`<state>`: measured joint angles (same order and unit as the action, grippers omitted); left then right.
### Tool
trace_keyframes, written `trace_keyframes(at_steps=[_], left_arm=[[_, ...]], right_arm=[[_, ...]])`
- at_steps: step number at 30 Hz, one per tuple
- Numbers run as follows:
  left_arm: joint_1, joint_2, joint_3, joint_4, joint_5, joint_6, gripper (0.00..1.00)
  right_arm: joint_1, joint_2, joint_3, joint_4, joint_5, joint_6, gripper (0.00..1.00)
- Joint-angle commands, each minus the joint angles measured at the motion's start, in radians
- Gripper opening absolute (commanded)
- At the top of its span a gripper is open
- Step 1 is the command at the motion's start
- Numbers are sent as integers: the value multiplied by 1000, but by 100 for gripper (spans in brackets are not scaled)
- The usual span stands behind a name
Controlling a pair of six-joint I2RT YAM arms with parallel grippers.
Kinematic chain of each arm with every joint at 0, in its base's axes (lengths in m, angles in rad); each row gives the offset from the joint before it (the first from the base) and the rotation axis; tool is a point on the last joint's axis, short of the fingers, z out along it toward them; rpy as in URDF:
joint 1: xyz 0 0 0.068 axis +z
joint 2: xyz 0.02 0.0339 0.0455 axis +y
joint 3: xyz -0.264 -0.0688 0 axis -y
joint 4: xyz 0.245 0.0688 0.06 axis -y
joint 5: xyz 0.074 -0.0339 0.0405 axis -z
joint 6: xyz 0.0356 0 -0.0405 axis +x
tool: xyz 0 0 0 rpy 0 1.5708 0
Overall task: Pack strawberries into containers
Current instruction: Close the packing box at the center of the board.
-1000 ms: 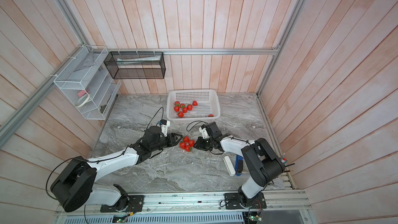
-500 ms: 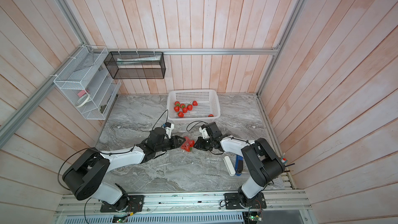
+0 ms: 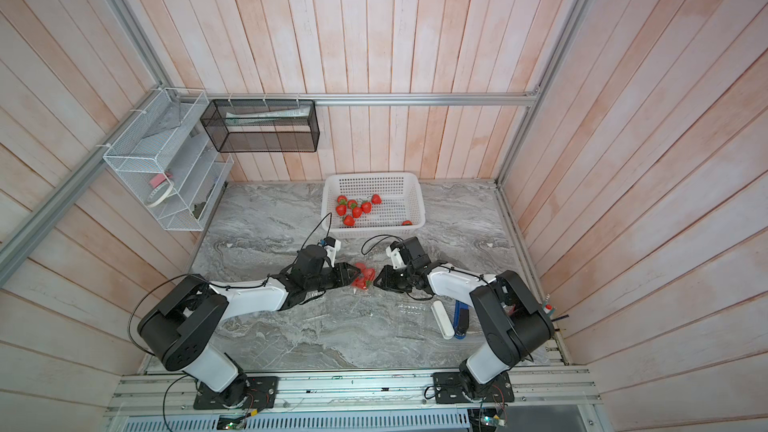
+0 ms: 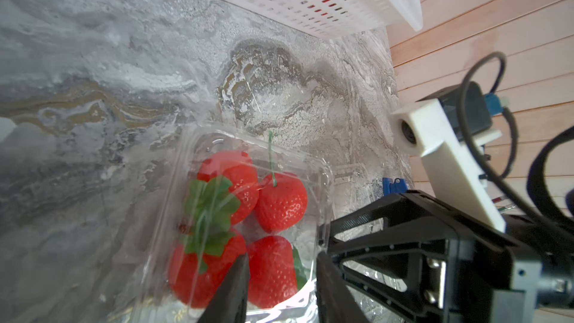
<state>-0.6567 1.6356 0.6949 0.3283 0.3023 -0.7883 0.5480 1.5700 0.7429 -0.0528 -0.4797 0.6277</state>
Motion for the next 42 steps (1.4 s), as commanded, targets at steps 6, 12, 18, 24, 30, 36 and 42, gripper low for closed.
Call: trace_keyframes(at_steps=[6, 12, 18, 24, 30, 36, 42], left_arm=[[-6, 20, 35, -63, -13, 35, 39], [-6, 36, 51, -67, -4, 35, 39], [-6, 43, 64, -86, -7, 46, 39], [-6, 58, 78, -96, -5, 47, 39], [-6, 63, 86, -105, -6, 47, 39], [-7, 69, 89, -108, -6, 44, 39], [-7, 76, 89, -102, -4, 40, 39]], right_arm=[[-21, -92, -18, -84, 16, -22, 33], [-121, -101, -54, 44, -114, -22, 35], [-153, -7, -37, 198, -255, -23, 49], [-161, 76, -40, 319, -311, -3, 54], [-171, 144, -37, 380, -333, 23, 54], [-176, 178, -34, 398, -334, 38, 55], [-176, 202, -23, 428, -342, 54, 52]])
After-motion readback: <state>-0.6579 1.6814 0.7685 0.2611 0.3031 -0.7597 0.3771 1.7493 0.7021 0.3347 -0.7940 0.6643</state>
